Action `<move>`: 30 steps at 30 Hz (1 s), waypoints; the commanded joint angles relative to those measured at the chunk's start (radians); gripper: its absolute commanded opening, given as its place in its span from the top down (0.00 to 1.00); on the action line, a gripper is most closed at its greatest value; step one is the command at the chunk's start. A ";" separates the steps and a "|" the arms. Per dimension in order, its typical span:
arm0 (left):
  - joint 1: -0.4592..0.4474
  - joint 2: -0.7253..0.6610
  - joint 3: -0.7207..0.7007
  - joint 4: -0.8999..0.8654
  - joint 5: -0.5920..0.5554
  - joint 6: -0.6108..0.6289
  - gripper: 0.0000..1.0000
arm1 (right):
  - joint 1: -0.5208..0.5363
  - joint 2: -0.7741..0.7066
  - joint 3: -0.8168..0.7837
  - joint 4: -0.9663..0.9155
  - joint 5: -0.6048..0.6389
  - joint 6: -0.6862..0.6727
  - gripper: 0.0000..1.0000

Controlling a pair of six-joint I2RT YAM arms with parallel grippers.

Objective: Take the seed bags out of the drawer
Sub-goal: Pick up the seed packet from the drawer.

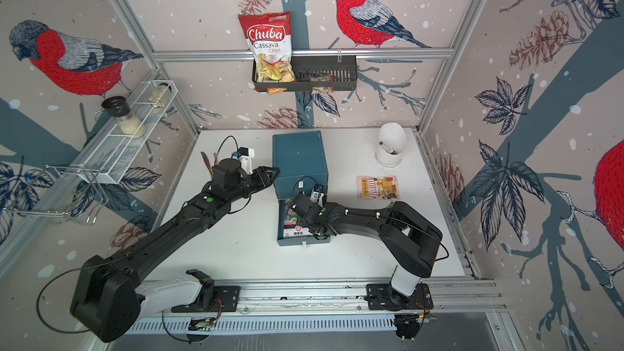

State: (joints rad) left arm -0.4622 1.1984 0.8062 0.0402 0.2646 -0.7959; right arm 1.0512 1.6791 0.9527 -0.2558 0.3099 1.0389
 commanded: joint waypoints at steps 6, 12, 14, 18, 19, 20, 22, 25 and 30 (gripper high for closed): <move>-0.009 0.004 -0.013 -0.172 0.042 0.013 0.57 | -0.007 0.046 -0.011 0.039 -0.005 -0.011 0.45; -0.008 0.010 -0.016 -0.174 0.042 0.022 0.57 | -0.010 0.098 -0.004 0.083 -0.054 -0.017 0.54; -0.008 0.009 -0.021 -0.171 0.044 0.021 0.57 | -0.011 0.112 0.005 0.085 -0.065 -0.018 0.55; -0.009 0.012 -0.029 -0.165 0.048 0.017 0.57 | -0.011 0.122 0.015 0.090 -0.072 -0.018 0.62; -0.009 0.012 -0.030 -0.163 0.049 0.018 0.57 | -0.013 0.123 0.015 0.096 -0.078 -0.020 0.65; -0.009 0.011 -0.031 -0.165 0.049 0.018 0.57 | -0.014 0.123 0.016 0.101 -0.084 -0.023 0.69; -0.009 0.011 -0.030 -0.167 0.048 0.022 0.57 | -0.018 0.123 0.019 0.101 -0.092 -0.022 0.80; -0.008 0.010 -0.030 -0.170 0.047 0.024 0.57 | -0.019 0.117 0.027 0.098 -0.097 -0.029 0.92; -0.008 0.010 -0.024 -0.183 0.041 0.039 0.57 | -0.015 0.068 0.032 0.085 -0.090 -0.033 1.00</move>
State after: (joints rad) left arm -0.4622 1.1980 0.7918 0.0658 0.2581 -0.7921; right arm 1.0355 1.7725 0.9779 -0.1692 0.2214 1.0225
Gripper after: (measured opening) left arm 0.431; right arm 0.073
